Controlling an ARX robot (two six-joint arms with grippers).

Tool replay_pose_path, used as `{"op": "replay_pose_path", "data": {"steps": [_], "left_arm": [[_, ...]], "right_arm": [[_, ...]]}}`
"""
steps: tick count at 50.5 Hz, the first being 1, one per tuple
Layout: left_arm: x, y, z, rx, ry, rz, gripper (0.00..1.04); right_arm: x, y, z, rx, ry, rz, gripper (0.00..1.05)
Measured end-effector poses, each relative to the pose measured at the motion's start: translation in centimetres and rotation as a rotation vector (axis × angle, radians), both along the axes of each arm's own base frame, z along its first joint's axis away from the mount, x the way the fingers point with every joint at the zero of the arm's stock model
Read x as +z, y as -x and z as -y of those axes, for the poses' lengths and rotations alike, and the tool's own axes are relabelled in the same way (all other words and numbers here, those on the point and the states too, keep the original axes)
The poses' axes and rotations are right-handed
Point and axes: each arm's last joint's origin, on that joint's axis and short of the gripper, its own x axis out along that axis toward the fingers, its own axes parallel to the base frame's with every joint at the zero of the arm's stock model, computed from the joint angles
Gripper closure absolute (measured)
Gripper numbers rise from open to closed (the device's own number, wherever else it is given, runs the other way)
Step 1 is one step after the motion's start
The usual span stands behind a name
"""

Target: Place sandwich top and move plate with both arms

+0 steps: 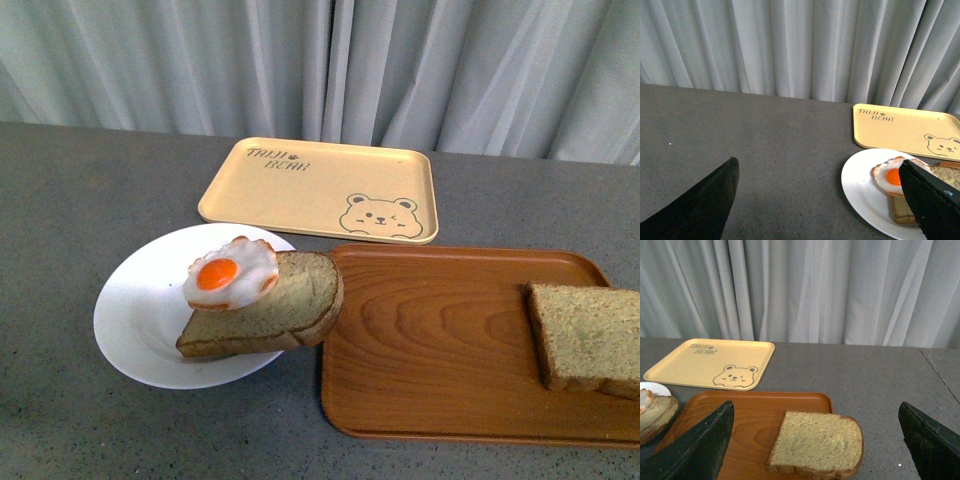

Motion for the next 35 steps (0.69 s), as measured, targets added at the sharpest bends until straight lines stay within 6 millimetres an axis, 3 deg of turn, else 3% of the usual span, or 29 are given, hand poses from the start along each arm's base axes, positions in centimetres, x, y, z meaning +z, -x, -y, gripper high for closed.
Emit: {"op": "replay_pose_path", "data": {"steps": [12,15,18,24,30,35], "left_arm": [[0.0,0.0,0.0,0.0,0.0,0.0,0.09],[0.0,0.0,0.0,0.0,0.0,0.0,0.09],[0.0,0.0,0.0,0.0,0.0,0.0,0.09],[0.0,0.0,0.0,0.0,0.0,0.0,0.09],[0.0,0.0,0.0,0.0,0.0,0.0,0.09],[0.0,0.0,0.0,0.0,0.0,0.0,0.09]], "right_arm": [[0.0,0.0,0.0,-0.003,-0.003,-0.002,0.09],[-0.2,-0.3,0.4,-0.117,-0.073,-0.194,0.09],[-0.1,-2.0,1.5,-0.235,-0.159,-0.346,0.09],[-0.5,-6.2,4.3,-0.297,-0.296,-0.397,0.09],[-2.7,-10.5,7.0,-0.306,-0.428,-0.455,0.09],[-4.9,-13.3,7.8,-0.301,-0.475,-0.517,0.09]]}}
